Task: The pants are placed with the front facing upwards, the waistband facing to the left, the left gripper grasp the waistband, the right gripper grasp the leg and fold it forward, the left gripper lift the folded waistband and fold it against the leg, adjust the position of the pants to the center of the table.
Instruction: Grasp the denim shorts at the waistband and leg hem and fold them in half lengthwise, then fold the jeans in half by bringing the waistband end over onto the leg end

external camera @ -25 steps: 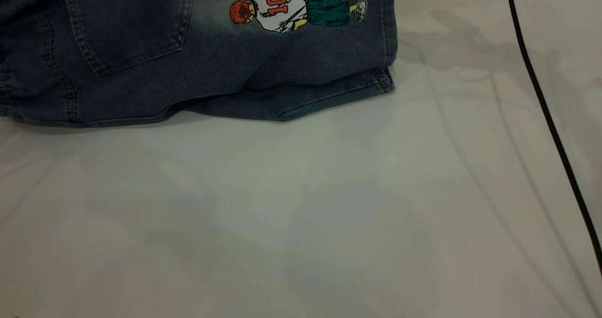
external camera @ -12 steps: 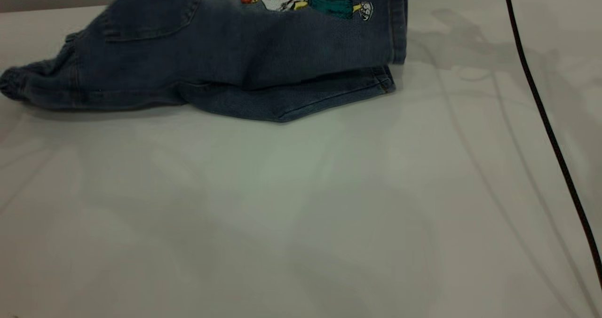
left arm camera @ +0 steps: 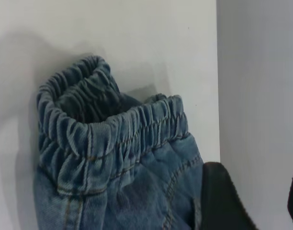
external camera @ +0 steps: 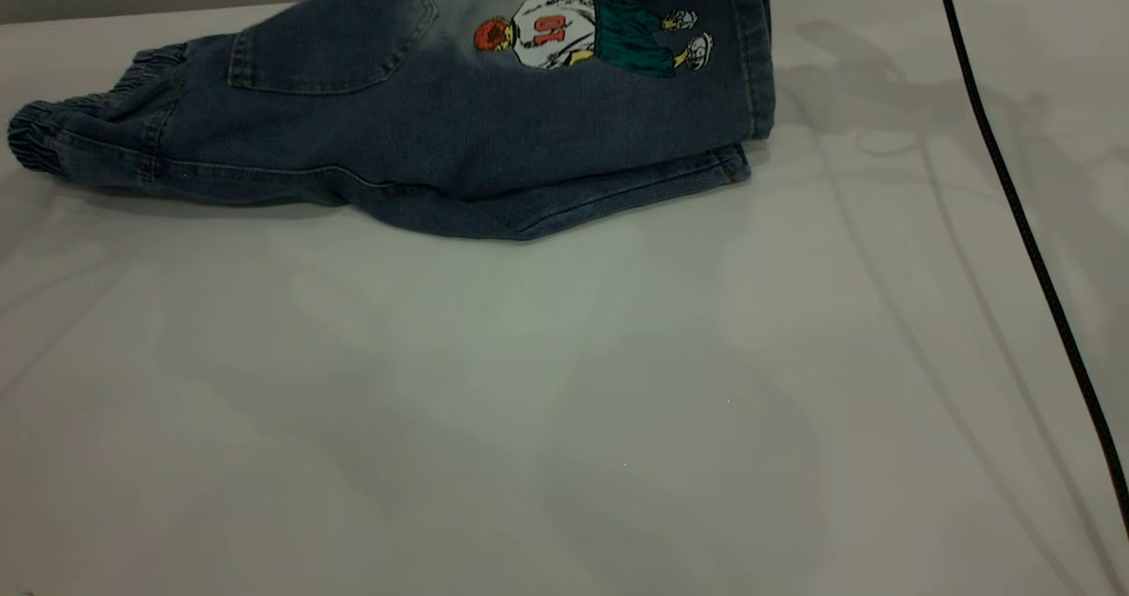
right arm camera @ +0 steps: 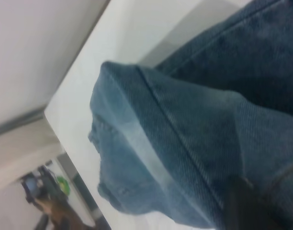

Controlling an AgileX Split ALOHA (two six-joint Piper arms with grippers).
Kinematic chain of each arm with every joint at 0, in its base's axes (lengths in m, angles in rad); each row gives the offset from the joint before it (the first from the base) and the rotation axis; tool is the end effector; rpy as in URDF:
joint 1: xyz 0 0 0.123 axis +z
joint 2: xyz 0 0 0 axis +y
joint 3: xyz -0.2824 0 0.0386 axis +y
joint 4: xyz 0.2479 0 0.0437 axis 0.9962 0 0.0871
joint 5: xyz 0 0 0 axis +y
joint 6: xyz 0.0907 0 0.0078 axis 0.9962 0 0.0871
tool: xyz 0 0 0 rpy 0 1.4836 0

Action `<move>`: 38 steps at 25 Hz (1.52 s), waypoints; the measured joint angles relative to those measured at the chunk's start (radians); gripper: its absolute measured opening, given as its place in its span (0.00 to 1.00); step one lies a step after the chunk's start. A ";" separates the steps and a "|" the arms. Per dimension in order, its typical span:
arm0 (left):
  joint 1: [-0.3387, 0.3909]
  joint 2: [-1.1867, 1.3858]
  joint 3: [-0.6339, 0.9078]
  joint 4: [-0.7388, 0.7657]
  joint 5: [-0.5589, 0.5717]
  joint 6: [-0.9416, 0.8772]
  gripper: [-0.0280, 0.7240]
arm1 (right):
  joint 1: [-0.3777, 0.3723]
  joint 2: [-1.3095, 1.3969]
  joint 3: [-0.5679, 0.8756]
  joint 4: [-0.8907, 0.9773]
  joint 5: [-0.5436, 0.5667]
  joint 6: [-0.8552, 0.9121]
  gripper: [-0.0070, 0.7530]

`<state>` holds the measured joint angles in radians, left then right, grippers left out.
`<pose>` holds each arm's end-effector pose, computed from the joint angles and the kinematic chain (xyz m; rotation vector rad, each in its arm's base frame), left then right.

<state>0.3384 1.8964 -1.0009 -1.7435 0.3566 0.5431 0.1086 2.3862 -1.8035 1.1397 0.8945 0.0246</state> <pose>0.3678 0.0961 0.1542 -1.5493 1.8489 -0.8325 0.4891 0.1183 0.1354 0.8024 2.5960 1.3848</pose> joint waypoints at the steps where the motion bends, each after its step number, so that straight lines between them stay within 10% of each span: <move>1: 0.000 0.000 0.000 0.000 0.010 0.000 0.47 | 0.000 0.000 0.000 0.000 0.013 -0.031 0.19; 13: 0.020 -0.025 0.000 0.105 0.190 0.289 0.47 | 0.000 -0.059 -0.024 0.091 0.208 -0.401 0.72; 25: 0.218 -0.023 0.000 0.640 0.430 0.049 0.47 | 0.071 -0.106 -0.031 0.157 0.327 -0.519 0.74; 38: 0.222 0.044 -0.036 0.533 0.430 0.348 0.65 | 0.171 -0.114 -0.107 0.117 0.328 -0.556 0.74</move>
<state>0.5607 1.9407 -1.0364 -1.2109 0.7866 0.8907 0.2796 2.2723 -1.9100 1.2567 1.2221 -0.5312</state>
